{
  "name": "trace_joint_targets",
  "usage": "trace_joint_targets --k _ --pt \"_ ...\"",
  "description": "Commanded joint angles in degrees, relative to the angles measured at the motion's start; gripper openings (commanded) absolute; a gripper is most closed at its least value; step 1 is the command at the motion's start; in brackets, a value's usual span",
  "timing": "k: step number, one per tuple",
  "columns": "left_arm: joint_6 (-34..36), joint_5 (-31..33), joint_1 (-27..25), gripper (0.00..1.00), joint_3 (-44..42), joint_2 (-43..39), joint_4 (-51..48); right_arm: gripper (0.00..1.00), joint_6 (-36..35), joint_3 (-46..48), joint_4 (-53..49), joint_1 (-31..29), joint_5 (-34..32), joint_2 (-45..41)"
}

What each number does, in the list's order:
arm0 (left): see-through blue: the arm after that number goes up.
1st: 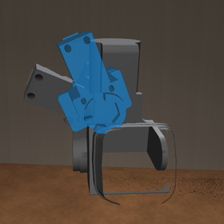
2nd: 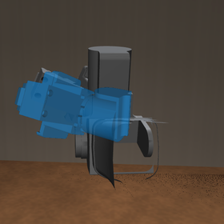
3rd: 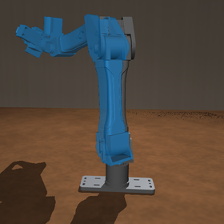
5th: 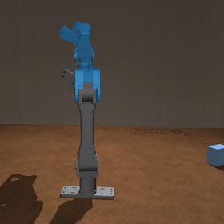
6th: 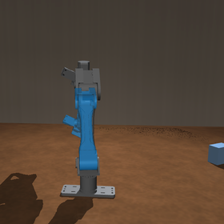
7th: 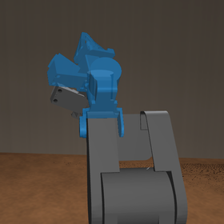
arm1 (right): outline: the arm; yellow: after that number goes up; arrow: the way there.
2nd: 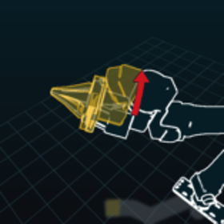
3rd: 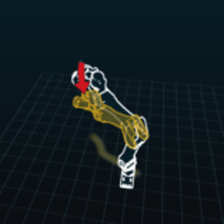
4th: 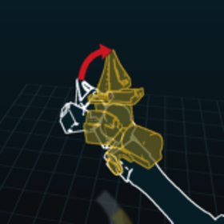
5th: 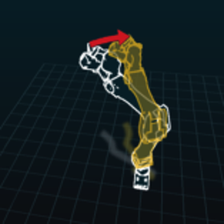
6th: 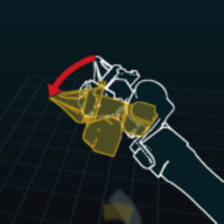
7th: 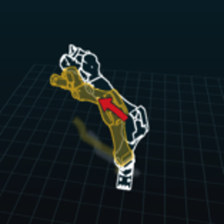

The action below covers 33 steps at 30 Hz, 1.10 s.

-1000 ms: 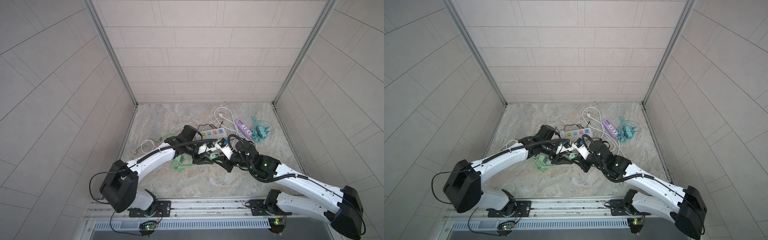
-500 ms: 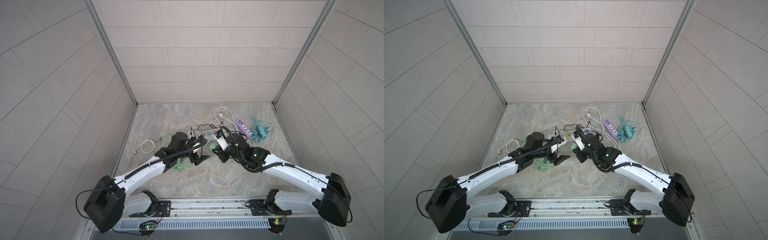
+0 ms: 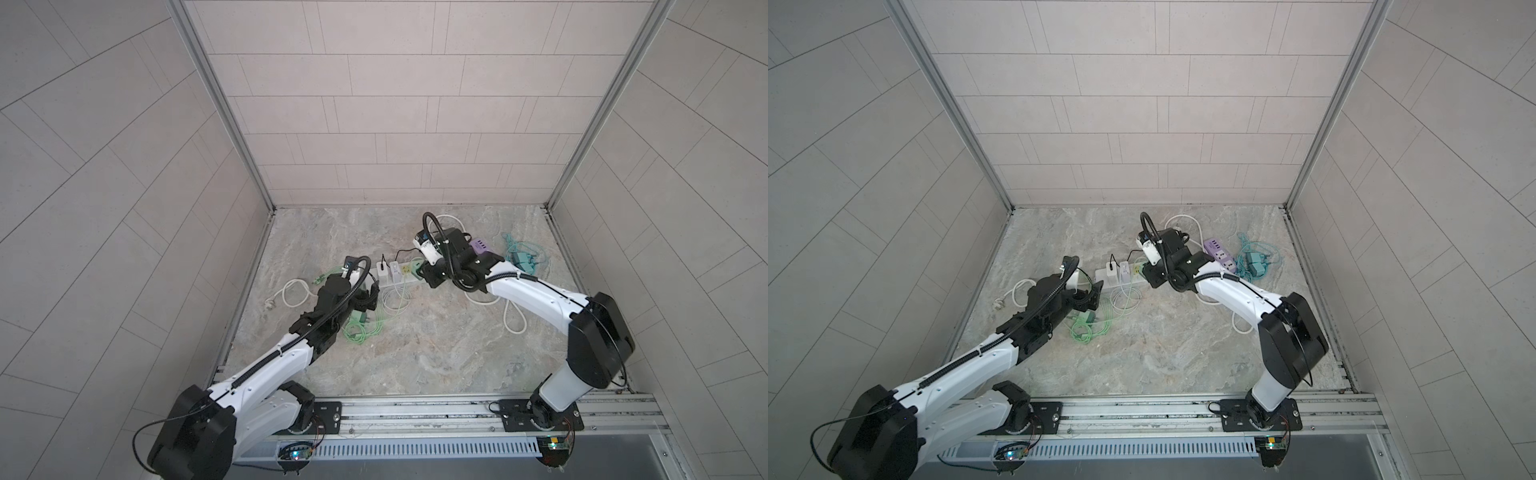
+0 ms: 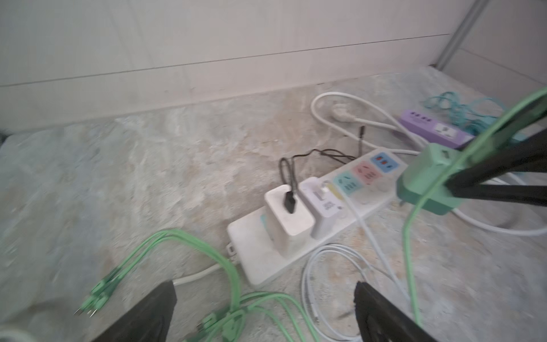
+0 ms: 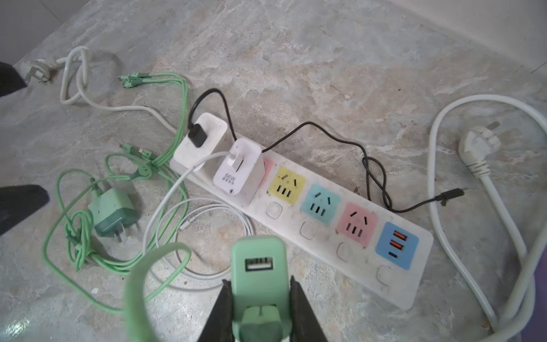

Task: Insert the plug
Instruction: 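Grasp the green charger with the right gripper and open the left gripper, then carry the green charger over the strip with right gripper while left arm withdraws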

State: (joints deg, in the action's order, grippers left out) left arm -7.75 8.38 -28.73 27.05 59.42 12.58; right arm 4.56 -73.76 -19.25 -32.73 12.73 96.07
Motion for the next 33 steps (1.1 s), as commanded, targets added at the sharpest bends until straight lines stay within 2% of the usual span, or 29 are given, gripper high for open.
trace_joint_targets --k 1,4,6,10,20,26,33 --pt "-6.3 7.8 1.0 1.0 0.2 0.7 -3.1 0.13 -1.8 -5.3 -3.4 3.1 1.8 4.6" --pt "-7.3 3.9 1.3 1.0 -1.5 2.5 1.1 0.13 -2.0 -9.5 -4.3 4.3 3.2 8.4" --pt "-7.8 2.4 1.5 1.0 -0.3 5.5 0.6 0.13 -2.0 -11.5 -4.6 4.5 3.0 10.1" --pt "-8.1 2.1 1.6 1.0 1.7 12.8 1.8 0.12 -2.0 -14.2 -5.5 5.2 1.3 11.8" --pt "-8.6 1.5 1.8 0.99 5.9 28.1 11.2 0.13 -1.6 -16.9 -5.3 7.3 2.3 13.9" --pt "-7.8 -0.1 2.6 0.96 10.5 34.4 7.5 0.13 -1.4 -17.2 -4.9 8.0 3.4 14.2" --pt "-12.2 0.7 4.8 0.9 10.9 33.8 3.0 0.13 -2.2 -20.6 -5.7 8.8 3.4 17.4"
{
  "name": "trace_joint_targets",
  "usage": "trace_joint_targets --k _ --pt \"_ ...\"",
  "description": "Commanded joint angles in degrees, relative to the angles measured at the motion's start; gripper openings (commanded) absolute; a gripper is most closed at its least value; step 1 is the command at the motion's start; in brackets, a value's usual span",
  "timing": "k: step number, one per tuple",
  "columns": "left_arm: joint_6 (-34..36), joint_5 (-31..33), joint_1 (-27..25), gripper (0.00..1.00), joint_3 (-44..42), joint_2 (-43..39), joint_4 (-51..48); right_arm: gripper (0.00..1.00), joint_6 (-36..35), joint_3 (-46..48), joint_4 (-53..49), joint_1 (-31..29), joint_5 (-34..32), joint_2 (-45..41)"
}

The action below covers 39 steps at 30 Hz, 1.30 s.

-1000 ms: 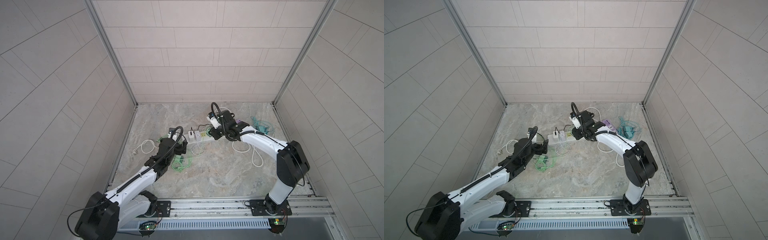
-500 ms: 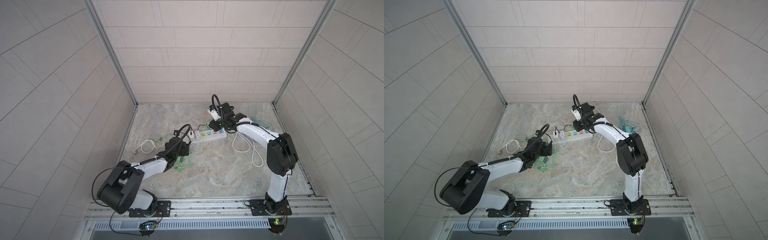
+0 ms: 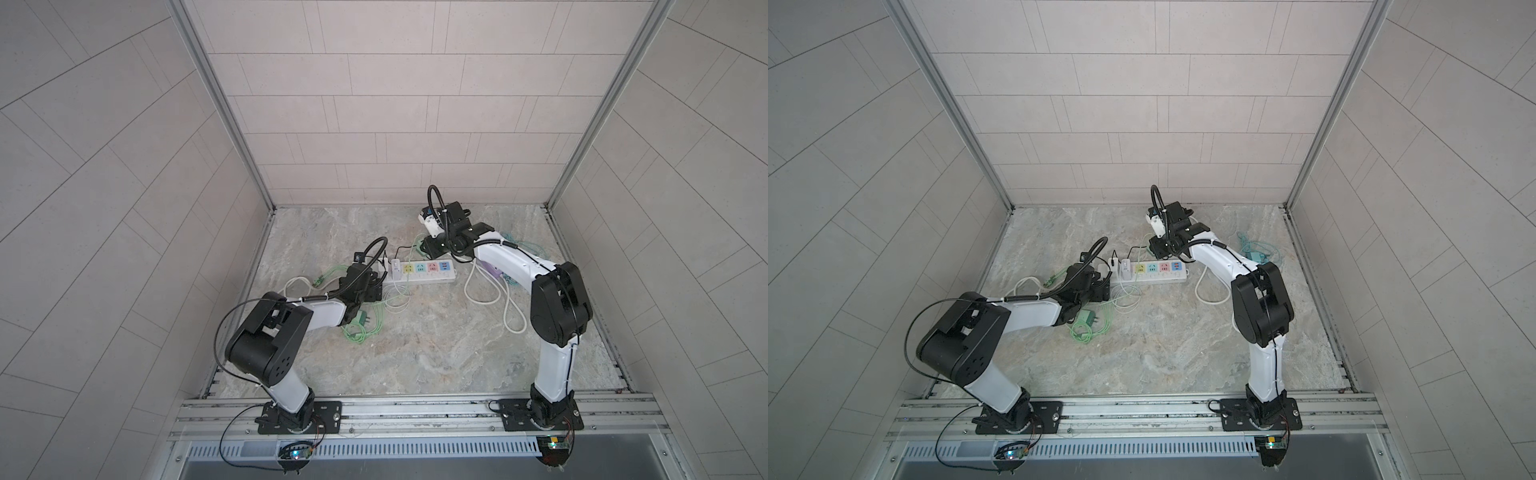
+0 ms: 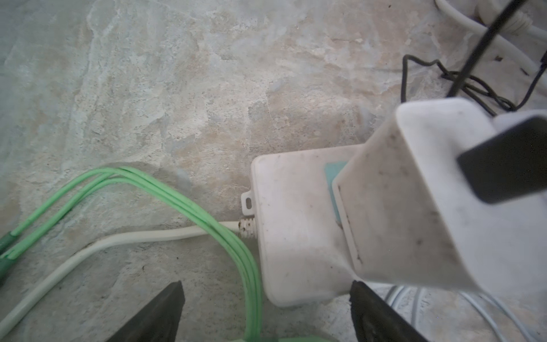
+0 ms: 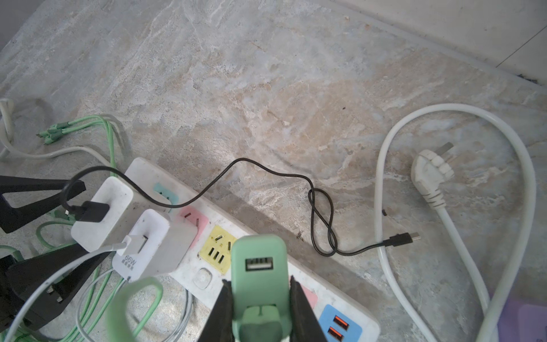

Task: Insert the plug
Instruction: 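Carry the green charger over the strip with right gripper while left arm withdraws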

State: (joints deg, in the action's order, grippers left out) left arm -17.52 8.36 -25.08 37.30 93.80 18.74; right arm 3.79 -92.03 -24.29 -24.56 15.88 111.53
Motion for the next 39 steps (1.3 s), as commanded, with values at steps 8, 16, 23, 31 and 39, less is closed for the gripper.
trace_joint_targets --k 8,16,23,31,39 --pt "-2.8 -1.5 2.8 0.91 6.2 5.8 -2.4 0.13 0.6 -4.9 -1.8 0.8 -2.3 6.6" --pt "-1.1 -1.8 3.1 0.91 13.2 12.8 0.5 0.13 0.9 -0.2 -1.8 0.6 -1.1 3.3" --pt "-0.9 -2.6 3.3 0.93 13.1 9.3 0.0 0.13 0.7 3.1 0.4 -0.9 -0.7 -0.1" --pt "-1.9 -3.9 4.2 0.95 6.9 -3.4 -3.8 0.12 -0.5 4.5 2.2 -3.7 -2.4 -2.5" --pt "-3.6 -3.9 5.2 0.96 0.1 -15.5 -6.2 0.12 -0.2 7.5 2.1 -5.3 -4.3 -3.5"
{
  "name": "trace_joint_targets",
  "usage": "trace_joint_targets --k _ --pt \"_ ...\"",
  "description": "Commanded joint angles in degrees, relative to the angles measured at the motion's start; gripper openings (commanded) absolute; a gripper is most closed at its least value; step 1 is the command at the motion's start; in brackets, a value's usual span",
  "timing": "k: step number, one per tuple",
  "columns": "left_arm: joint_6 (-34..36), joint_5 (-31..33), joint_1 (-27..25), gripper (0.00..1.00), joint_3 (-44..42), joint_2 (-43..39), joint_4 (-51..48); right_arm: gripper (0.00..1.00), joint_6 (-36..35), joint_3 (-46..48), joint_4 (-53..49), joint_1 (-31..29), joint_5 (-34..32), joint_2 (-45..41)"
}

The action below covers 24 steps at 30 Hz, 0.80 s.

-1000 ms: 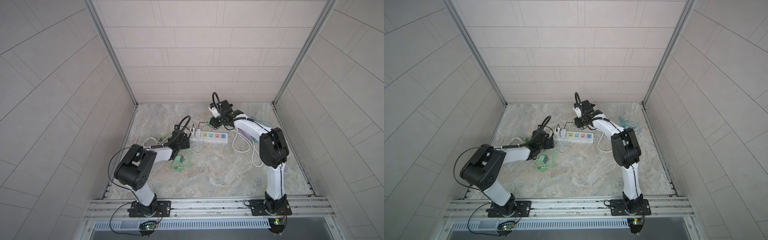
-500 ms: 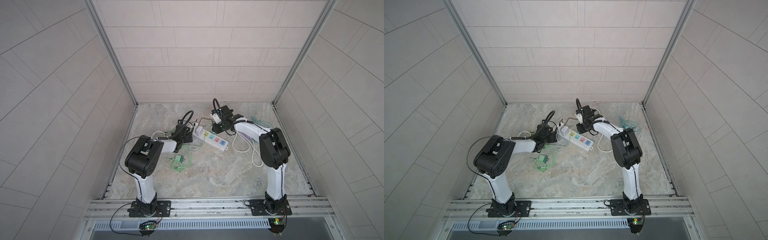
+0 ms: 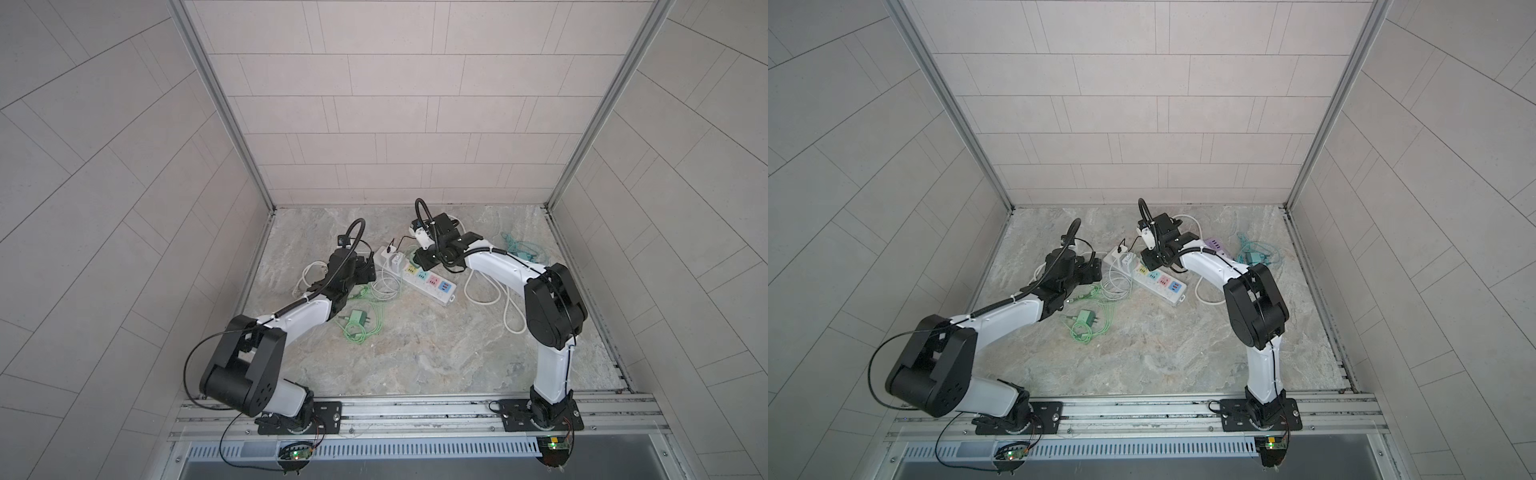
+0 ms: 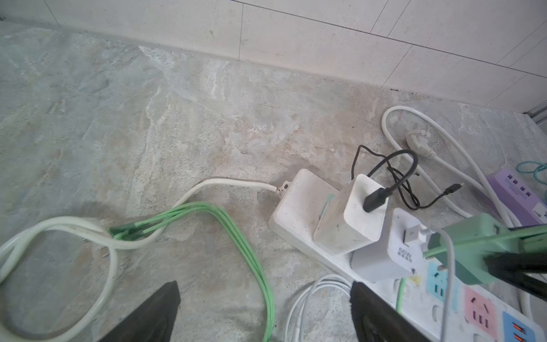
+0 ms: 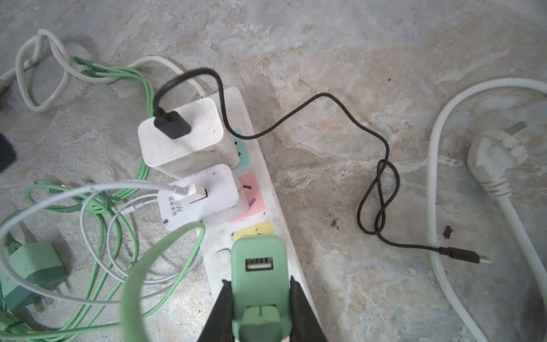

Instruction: Insert the plug

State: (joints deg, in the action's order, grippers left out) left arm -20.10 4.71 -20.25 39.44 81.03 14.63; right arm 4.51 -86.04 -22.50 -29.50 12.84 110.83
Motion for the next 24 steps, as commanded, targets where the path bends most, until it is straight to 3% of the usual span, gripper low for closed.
trace_joint_targets --k 1,11,24 --pt "-1.2 -0.3 0.4 0.96 -2.8 -4.1 -2.3 0.12 -0.9 2.2 0.6 -0.4 -1.2 -2.9" --pt "-2.1 -1.1 0.5 0.97 -8.3 -12.3 -4.3 0.12 -2.1 7.5 1.2 -0.4 -0.9 -6.4" --pt "-2.4 -2.2 0.4 0.97 -9.1 -13.1 -3.9 0.1 -6.7 7.8 -0.8 -0.5 -1.0 -3.7"
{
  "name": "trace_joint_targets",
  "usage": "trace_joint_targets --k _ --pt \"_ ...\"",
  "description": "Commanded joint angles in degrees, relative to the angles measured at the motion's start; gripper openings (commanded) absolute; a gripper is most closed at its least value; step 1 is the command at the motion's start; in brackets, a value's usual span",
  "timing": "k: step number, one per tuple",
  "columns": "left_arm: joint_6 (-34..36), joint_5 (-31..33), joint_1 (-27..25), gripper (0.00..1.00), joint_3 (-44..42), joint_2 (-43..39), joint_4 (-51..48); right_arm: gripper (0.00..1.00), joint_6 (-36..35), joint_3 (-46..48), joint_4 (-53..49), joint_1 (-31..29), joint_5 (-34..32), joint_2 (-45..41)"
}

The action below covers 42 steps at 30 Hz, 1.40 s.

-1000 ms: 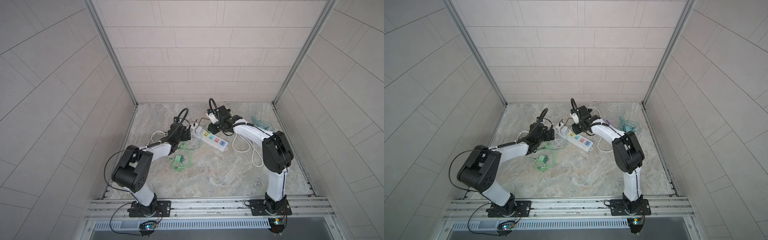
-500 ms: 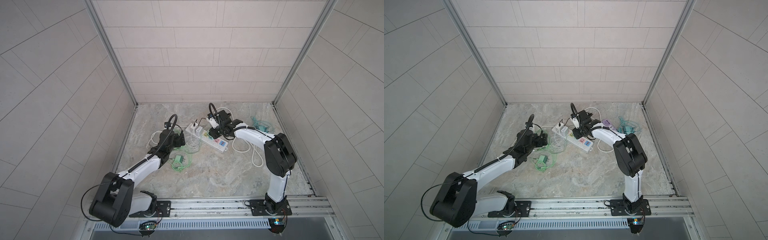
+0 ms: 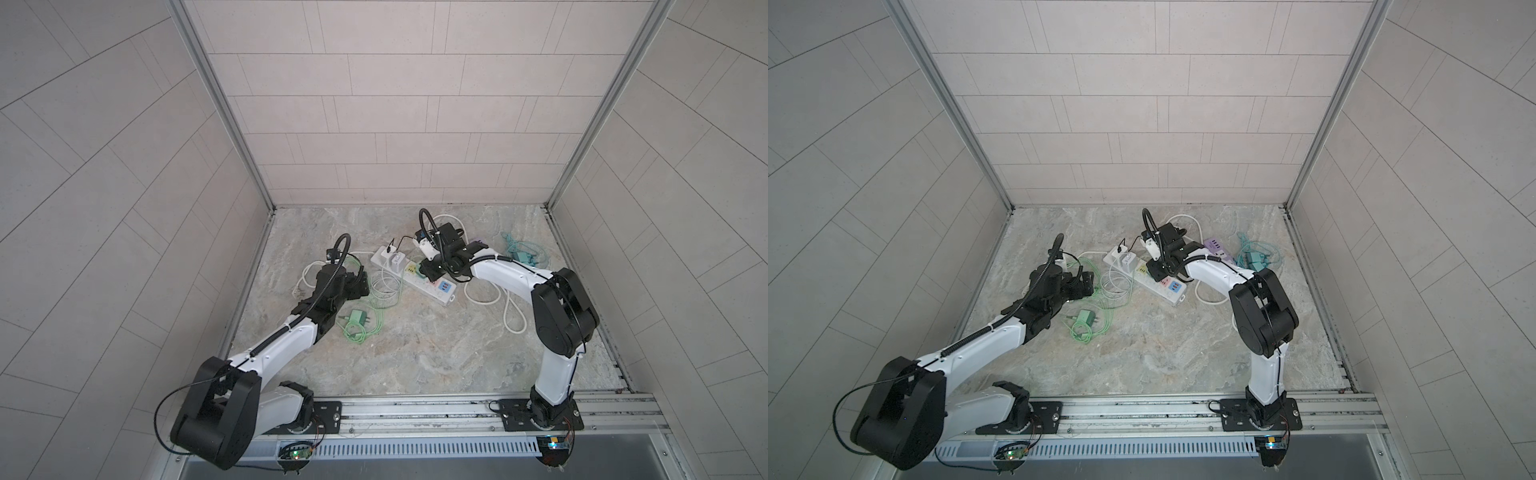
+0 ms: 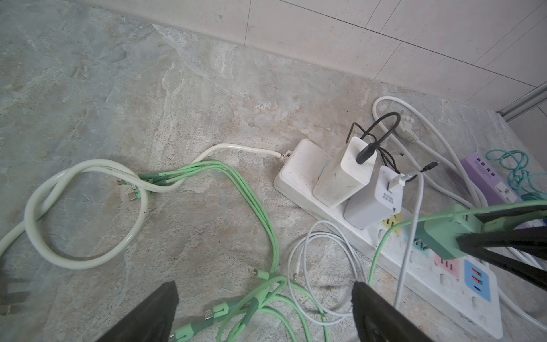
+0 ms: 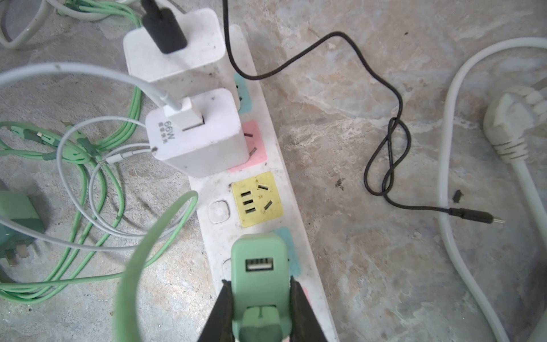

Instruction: Insert the plug

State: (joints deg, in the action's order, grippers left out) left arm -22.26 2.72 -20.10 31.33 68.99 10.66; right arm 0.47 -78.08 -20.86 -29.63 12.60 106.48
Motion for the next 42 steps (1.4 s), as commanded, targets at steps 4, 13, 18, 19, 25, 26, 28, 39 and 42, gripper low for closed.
trace_joint_targets --k 4,13,18,19,25,26,28,39,42 --pt "-0.1 -0.3 0.3 0.97 -1.1 -1.4 0.5 0.1 -3.8 2.4 -2.3 -0.3 0.3 -0.2" --pt "-0.4 -2.4 0.3 0.97 -1.0 -0.7 0.8 0.1 -3.8 6.8 2.6 -0.4 3.3 0.1" --pt "-0.2 -1.8 0.3 0.97 -1.7 -1.6 1.3 0.09 -4.5 7.0 0.0 -0.4 1.9 -0.6" --pt "-0.2 -1.7 0.3 0.97 -1.7 -1.6 1.5 0.09 -4.5 7.2 -0.7 -0.4 1.3 -1.0" --pt "-0.1 -3.1 0.3 0.97 -0.6 0.3 2.4 0.09 -4.4 8.1 -4.7 1.1 2.5 -3.0" --pt "-0.1 -3.4 0.3 0.97 -0.5 0.6 2.7 0.09 -4.9 8.2 -4.8 1.2 3.7 -2.9" --pt "-0.2 -3.9 0.3 0.97 -0.3 1.0 3.1 0.09 -5.0 7.7 -4.3 1.2 3.8 -2.2" --pt "1.3 -2.7 0.3 0.95 3.3 11.5 5.6 0.09 -6.6 4.8 -4.6 1.1 3.1 -1.2" --pt "1.4 -2.1 0.3 0.94 6.9 17.0 5.8 0.09 -7.6 3.0 -6.4 1.1 3.0 -0.7"
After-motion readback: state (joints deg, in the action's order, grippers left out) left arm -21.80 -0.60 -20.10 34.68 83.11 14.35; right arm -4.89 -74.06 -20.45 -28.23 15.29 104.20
